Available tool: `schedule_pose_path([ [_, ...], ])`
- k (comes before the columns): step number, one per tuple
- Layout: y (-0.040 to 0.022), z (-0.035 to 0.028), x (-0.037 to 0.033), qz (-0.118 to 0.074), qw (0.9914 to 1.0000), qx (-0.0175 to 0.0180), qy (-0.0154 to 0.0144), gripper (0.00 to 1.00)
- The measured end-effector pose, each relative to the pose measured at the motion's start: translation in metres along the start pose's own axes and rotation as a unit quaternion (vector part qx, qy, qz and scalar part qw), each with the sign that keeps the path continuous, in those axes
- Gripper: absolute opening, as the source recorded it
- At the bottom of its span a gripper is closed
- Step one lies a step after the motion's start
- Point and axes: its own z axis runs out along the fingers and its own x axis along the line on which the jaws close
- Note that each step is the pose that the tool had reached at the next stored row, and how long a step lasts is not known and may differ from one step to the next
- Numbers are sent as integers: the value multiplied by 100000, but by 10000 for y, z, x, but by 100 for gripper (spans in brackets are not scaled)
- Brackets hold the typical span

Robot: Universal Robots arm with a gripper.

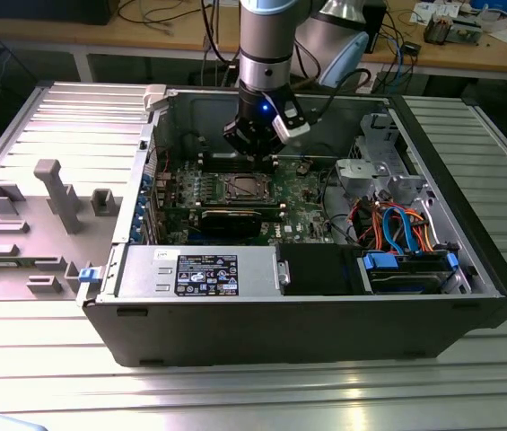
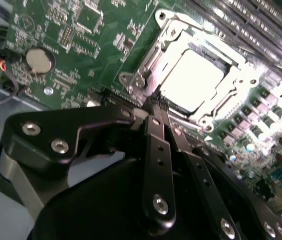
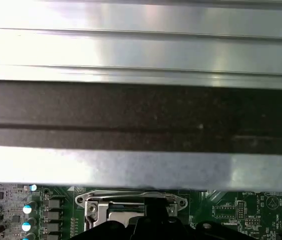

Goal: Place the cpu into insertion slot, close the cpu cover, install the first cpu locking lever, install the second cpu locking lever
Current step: 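Install the second cpu locking lever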

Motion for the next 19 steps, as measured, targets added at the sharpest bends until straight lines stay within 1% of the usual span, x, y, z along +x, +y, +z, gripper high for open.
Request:
schedule_pose_path([
  [6,-69,1,3,1,100000,1,-4,11],
  [14,-71,1,3,0,100000,5,1,11],
  [19,-103,1,4,-2,100000,8,4,11],
])
